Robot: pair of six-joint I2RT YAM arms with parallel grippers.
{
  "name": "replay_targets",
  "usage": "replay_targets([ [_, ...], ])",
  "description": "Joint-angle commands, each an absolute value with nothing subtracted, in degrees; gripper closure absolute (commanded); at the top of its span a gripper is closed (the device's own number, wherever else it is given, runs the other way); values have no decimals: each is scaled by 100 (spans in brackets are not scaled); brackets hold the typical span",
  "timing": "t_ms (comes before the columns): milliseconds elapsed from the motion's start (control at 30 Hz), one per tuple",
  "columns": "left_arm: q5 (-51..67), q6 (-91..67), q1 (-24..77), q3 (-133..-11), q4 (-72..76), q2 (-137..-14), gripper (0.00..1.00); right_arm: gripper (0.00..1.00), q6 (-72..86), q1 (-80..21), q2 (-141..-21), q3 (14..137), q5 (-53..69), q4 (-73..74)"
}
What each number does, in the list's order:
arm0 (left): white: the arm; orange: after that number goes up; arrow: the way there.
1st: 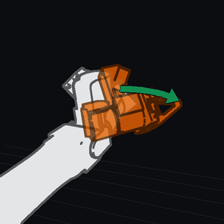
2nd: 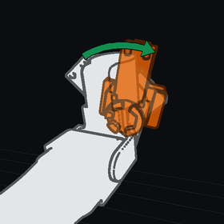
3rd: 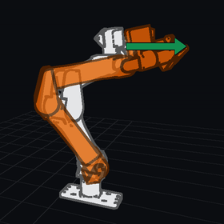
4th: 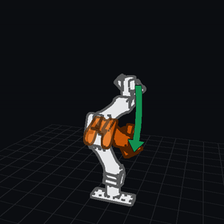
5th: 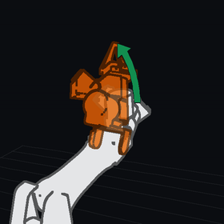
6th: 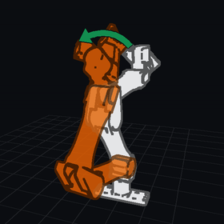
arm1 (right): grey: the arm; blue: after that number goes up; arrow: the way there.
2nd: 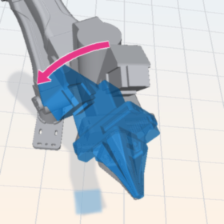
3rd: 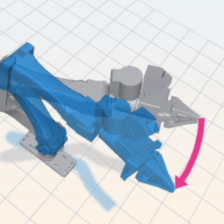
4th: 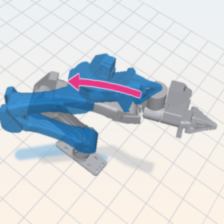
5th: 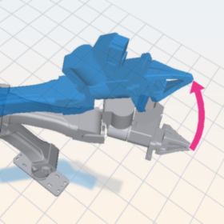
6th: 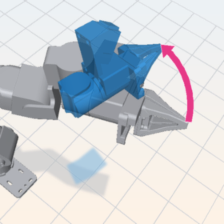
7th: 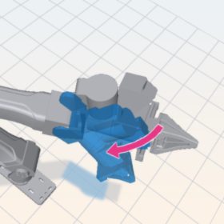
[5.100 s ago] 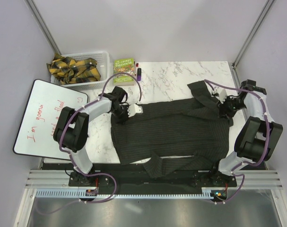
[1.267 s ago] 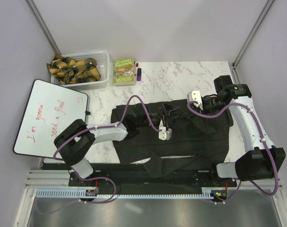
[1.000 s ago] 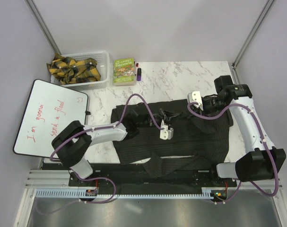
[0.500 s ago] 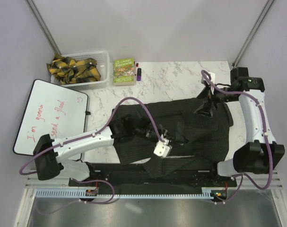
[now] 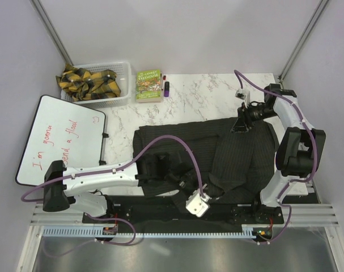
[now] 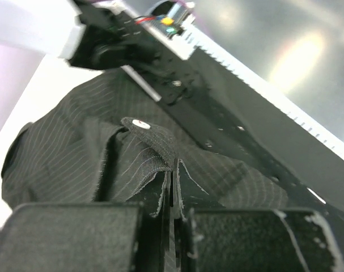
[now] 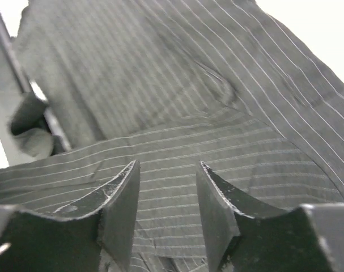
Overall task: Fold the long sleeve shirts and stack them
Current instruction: Fold the shirt
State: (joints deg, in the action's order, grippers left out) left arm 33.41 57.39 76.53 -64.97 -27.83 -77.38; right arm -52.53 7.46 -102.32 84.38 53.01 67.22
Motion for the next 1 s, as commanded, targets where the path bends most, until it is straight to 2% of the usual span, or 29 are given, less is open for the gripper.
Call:
replay_targets([
  [0,2909,4853,7489,-7083,-2462,-7963,98,50,-4527,765,-10449,8209,4729,5739],
  [133,2892,4018,6989,-7391,-2119,-8191,98,47,-4544,817,-10626,8305,4693,5836],
  [300,2821,3296,5680,-7436,-1705,-8542,97,34,-4928,1072,-10845,8919,4842,6546],
  [467,2296,3349,4835,-6707,-1187,-8587,97,33,-5238,1081,-10943,8869,4869,7014],
  [800,1257,2646,4079,-4898,-703,-8350,98,35,-5318,1064,-11048,8482,4518,6917],
  [967,1099,2443,3929,-4562,-589,-8017,98,35,-5265,1028,-11153,8473,4290,6829],
])
